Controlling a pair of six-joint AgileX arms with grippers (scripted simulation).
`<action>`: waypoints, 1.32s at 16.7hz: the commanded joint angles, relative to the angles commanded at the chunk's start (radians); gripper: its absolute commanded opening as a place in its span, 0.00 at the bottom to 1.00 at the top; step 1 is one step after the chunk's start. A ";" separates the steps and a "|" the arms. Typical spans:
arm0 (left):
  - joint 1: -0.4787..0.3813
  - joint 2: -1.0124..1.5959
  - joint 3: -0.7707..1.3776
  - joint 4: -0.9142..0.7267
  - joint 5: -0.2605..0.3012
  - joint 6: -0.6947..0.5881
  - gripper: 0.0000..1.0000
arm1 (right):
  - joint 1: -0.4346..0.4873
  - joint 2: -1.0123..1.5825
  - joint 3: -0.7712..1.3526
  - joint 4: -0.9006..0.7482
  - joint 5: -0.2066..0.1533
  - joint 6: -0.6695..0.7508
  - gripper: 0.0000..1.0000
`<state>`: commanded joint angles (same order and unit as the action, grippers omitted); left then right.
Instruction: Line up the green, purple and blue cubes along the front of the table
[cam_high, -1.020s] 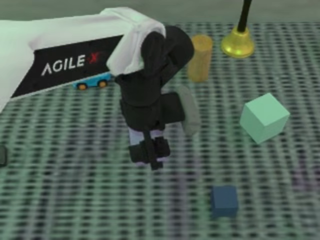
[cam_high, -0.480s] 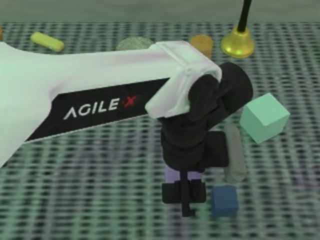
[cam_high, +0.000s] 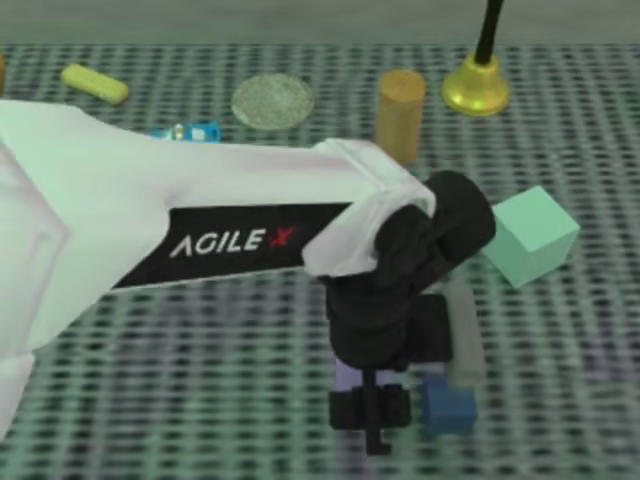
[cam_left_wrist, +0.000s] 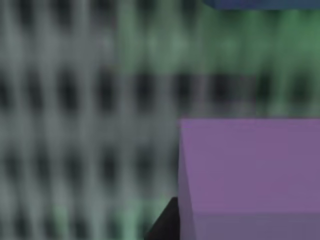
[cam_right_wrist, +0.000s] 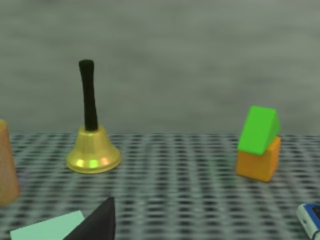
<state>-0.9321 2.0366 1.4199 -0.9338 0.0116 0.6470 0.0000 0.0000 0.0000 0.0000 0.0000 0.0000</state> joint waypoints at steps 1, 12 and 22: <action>-0.001 0.013 -0.020 0.031 -0.001 0.000 0.00 | 0.000 0.000 0.000 0.000 0.000 0.000 1.00; -0.003 0.030 -0.047 0.070 -0.002 0.000 0.38 | 0.000 0.000 0.000 0.000 0.000 0.000 1.00; -0.003 0.030 -0.047 0.070 -0.002 0.000 1.00 | 0.000 0.000 0.000 0.000 0.000 0.000 1.00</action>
<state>-0.9349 2.0667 1.3731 -0.8642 0.0097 0.6470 0.0000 0.0000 0.0000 0.0000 0.0000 0.0000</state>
